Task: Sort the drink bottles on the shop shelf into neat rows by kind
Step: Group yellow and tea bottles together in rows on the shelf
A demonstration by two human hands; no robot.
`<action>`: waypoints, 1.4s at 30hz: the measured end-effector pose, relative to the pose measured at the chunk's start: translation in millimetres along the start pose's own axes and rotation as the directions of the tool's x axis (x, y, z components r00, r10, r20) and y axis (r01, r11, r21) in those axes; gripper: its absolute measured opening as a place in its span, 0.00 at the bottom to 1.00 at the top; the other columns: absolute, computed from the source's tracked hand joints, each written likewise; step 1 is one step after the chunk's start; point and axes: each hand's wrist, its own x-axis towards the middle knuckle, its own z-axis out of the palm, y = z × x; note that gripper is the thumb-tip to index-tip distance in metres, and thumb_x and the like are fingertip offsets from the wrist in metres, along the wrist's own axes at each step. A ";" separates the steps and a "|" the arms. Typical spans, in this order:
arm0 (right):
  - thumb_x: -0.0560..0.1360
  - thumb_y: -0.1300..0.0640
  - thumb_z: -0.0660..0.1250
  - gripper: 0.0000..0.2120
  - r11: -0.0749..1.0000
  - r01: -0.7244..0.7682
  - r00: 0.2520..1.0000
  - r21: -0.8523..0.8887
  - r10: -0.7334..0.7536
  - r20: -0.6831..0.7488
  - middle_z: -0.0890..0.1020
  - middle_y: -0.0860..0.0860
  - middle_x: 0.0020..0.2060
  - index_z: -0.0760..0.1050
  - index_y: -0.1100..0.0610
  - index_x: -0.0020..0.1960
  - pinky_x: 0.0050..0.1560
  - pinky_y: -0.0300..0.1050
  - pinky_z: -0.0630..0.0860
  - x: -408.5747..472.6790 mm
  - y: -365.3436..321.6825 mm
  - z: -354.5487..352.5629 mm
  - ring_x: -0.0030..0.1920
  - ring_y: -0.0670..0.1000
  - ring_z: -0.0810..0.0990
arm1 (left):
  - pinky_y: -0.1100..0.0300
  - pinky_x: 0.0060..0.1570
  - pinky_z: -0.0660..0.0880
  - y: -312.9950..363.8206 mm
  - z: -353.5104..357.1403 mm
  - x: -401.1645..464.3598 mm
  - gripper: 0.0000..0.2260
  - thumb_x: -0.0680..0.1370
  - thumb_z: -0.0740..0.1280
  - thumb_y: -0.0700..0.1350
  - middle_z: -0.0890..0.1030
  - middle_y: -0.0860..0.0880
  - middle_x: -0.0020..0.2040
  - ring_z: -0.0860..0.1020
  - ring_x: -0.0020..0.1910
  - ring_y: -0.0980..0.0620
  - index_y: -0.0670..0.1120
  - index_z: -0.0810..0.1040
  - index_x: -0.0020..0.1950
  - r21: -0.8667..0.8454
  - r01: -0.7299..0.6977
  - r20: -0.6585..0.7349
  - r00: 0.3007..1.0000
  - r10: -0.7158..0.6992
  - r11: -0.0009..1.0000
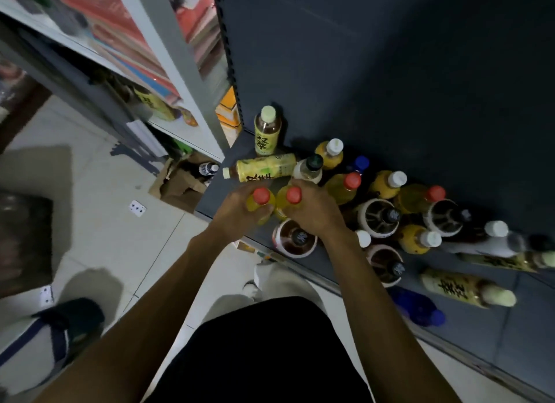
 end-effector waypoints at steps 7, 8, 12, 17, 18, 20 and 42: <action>0.70 0.49 0.73 0.13 0.997 -0.021 1.000 -0.076 0.020 -0.012 0.83 0.53 0.49 0.77 0.54 0.50 0.51 0.51 0.76 -0.7 -23.9 -5.4 0.52 0.58 0.79 | 0.54 0.44 0.74 -1.1 -16.5 12.5 0.23 0.69 0.70 0.62 0.82 0.44 0.43 0.80 0.47 0.41 0.47 0.80 0.55 -0.030 0.107 -0.123 0.986 -0.110 0.994; 0.70 0.48 0.73 0.12 0.996 -0.026 1.000 -0.083 0.024 -0.020 0.83 0.53 0.49 0.78 0.53 0.50 0.51 0.51 0.76 -1.1 -29.4 -5.2 0.52 0.58 0.80 | 0.52 0.45 0.76 -2.4 -21.1 13.5 0.26 0.67 0.69 0.65 0.83 0.44 0.43 0.80 0.46 0.42 0.46 0.80 0.54 -0.054 0.095 -0.122 0.987 -0.101 0.994; 0.70 0.47 0.72 0.14 0.996 -0.087 0.988 -0.026 0.083 -0.130 0.83 0.55 0.50 0.79 0.53 0.52 0.51 0.49 0.76 -2.3 -54.1 -2.6 0.52 0.58 0.80 | 0.59 0.40 0.74 1.5 -46.6 17.0 0.19 0.68 0.72 0.59 0.81 0.51 0.38 0.79 0.39 0.57 0.45 0.82 0.49 -0.085 -0.026 -0.126 0.992 0.015 0.996; 0.70 0.42 0.72 0.18 0.990 -0.131 0.901 0.056 0.142 -0.411 0.83 0.55 0.47 0.80 0.52 0.55 0.46 0.49 0.76 -13.5 -98.4 12.3 0.49 0.58 0.81 | 0.62 0.33 0.68 10.3 -93.2 21.0 0.15 0.67 0.77 0.56 0.74 0.55 0.26 0.68 0.29 0.62 0.45 0.80 0.35 -0.195 -0.106 -0.178 0.981 0.071 0.975; 0.70 0.42 0.72 0.18 0.988 -0.104 0.873 0.113 0.146 -0.465 0.84 0.54 0.45 0.80 0.51 0.54 0.46 0.49 0.77 -20.2 -103.4 18.6 0.48 0.57 0.81 | 0.65 0.32 0.68 12.8 -102.6 20.1 0.12 0.68 0.77 0.54 0.75 0.57 0.25 0.68 0.28 0.63 0.47 0.80 0.36 -0.197 -0.140 -0.173 0.979 0.106 0.970; 0.68 0.41 0.73 0.19 0.971 -0.043 0.829 0.234 0.166 -0.534 0.85 0.51 0.44 0.82 0.50 0.55 0.47 0.49 0.78 -37.3 -117.6 32.6 0.47 0.53 0.82 | 0.71 0.32 0.68 21.5 -119.3 13.6 0.07 0.70 0.76 0.49 0.76 0.60 0.25 0.70 0.28 0.67 0.48 0.81 0.38 -0.201 -0.204 -0.154 0.972 0.175 0.958; 0.71 0.55 0.74 0.02 0.507 0.528 0.157 0.681 0.730 -0.665 0.83 0.47 0.34 0.83 0.51 0.41 0.41 0.45 0.78 -355.1 -31.5 103.4 0.37 0.49 0.81 | 0.45 0.58 0.77 133.9 71.5 -210.9 0.18 0.76 0.65 0.60 0.86 0.46 0.44 0.83 0.48 0.47 0.47 0.85 0.46 -0.253 -0.276 0.675 0.636 0.373 0.927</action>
